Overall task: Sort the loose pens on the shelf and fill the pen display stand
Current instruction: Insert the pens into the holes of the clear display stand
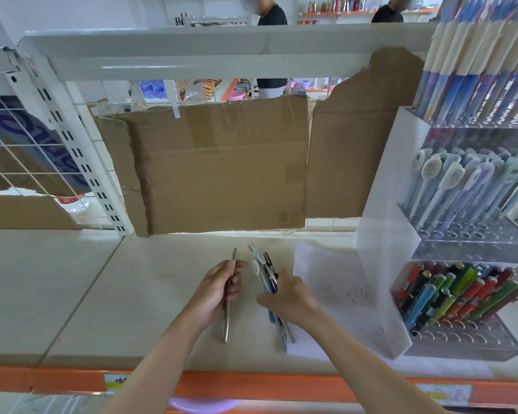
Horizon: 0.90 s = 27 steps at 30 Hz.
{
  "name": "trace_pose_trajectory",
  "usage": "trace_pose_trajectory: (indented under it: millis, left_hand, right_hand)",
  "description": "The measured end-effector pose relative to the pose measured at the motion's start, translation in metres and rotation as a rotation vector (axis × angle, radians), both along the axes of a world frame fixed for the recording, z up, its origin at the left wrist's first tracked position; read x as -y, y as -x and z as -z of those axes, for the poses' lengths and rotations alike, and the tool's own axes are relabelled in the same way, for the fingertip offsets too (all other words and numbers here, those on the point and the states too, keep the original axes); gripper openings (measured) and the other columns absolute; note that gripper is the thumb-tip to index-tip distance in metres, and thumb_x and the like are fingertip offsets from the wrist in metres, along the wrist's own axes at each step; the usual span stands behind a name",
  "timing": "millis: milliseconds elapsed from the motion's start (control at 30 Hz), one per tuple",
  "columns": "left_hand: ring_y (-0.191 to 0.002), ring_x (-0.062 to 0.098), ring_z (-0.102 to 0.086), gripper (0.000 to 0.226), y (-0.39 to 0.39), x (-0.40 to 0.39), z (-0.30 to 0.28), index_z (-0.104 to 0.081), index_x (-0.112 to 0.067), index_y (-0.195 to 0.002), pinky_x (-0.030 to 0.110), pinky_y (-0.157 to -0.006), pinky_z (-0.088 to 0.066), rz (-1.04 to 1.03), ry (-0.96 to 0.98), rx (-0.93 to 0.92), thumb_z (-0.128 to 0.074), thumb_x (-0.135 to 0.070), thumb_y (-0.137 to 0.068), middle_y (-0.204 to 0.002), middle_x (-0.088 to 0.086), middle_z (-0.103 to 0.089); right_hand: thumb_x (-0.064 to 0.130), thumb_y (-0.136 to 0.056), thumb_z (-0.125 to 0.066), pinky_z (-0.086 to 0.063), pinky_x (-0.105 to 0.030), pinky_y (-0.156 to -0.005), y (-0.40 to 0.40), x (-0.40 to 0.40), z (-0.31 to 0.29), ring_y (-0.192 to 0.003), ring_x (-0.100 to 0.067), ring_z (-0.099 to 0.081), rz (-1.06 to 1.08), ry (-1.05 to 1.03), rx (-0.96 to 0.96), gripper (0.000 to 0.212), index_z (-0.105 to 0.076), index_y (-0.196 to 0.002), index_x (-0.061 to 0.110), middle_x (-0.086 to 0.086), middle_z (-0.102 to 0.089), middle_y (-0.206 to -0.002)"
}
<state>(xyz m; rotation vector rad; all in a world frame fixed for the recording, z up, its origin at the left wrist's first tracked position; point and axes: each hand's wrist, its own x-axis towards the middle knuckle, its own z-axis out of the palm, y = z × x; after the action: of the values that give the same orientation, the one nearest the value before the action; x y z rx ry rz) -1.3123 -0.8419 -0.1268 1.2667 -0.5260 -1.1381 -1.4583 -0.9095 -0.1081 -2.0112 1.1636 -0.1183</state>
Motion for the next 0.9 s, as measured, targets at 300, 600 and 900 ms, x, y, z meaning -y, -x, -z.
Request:
trace_pose_trajectory:
  millis: [300, 600, 900]
  left_hand:
    - [-0.079, 0.018, -0.068, 0.053, 0.031, 0.012, -0.004, -0.065, -0.01, -0.096, 0.026, -0.067, -0.052, -0.028, 0.004, -0.299, -0.029, -0.048, -0.098, -0.089, 0.01, -0.068]
    - [-0.064, 0.015, -0.064, 0.031, 0.029, 0.008, -0.008, -0.06, -0.013, -0.078, 0.022, -0.057, -0.048, -0.137, -0.1, -0.145, -0.07, -0.041, -0.074, -0.065, 0.004, -0.06]
    - [-0.055, 0.019, -0.056, 0.013, 0.011, 0.009, -0.021, -0.06, -0.006, -0.064, 0.024, -0.052, -0.045, -0.456, -0.037, 0.244, -0.058, -0.005, -0.078, -0.059, 0.006, -0.058]
  right_hand:
    - [0.026, -0.075, -0.06, -0.039, -0.029, -0.06, -0.026, -0.017, -0.004, -0.078, -0.028, -0.056, -0.025, 0.123, 0.081, 0.031, -0.034, -0.087, 0.013, 0.0, -0.048, -0.075]
    - [0.025, -0.088, -0.049, -0.042, -0.038, -0.073, -0.028, -0.025, -0.003, -0.098, -0.038, -0.058, -0.275, 0.308, -0.005, 0.032, -0.039, -0.112, 0.006, -0.013, -0.052, -0.108]
    - [0.025, -0.087, -0.057, -0.043, -0.023, -0.078, -0.017, -0.014, -0.014, -0.083, -0.017, -0.059, -0.367, 0.217, 0.224, 0.054, -0.038, -0.138, 0.027, -0.001, -0.051, -0.109]
